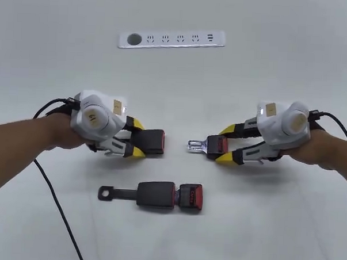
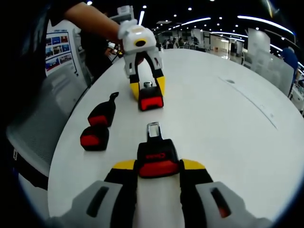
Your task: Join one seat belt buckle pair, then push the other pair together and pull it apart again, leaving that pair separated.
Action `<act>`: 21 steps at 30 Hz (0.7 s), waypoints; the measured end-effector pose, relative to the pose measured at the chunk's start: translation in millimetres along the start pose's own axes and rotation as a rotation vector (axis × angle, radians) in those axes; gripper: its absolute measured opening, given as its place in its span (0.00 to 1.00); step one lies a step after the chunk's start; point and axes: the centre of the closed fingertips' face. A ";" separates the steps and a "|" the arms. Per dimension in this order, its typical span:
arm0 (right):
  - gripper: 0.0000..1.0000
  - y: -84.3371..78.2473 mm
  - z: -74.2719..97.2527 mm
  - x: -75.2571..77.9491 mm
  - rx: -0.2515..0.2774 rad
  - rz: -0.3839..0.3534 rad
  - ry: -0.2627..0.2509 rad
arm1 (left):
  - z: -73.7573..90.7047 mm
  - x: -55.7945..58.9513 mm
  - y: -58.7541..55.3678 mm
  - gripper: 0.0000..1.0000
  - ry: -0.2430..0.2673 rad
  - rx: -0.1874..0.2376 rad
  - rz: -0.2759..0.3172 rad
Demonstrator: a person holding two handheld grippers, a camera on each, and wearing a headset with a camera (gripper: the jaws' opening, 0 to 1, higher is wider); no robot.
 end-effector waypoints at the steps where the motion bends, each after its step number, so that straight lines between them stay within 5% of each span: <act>1: 0.35 1.4 -2.7 -2.3 0.004 -0.001 0.002 | -0.1 0.0 0.1 0.35 0.000 -0.001 0.000; 21: 0.35 24.1 -36.6 -16.1 0.017 0.007 0.023 | -1.5 0.5 0.8 0.34 -0.020 -0.023 -0.012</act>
Point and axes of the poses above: the centre of the closed fingertips' face, and the gripper's own axes: z roughly backward along the fingers, x roughly to its right, y roughly out of its top, and after that the axes turned 15 degrees about -z, right-handed
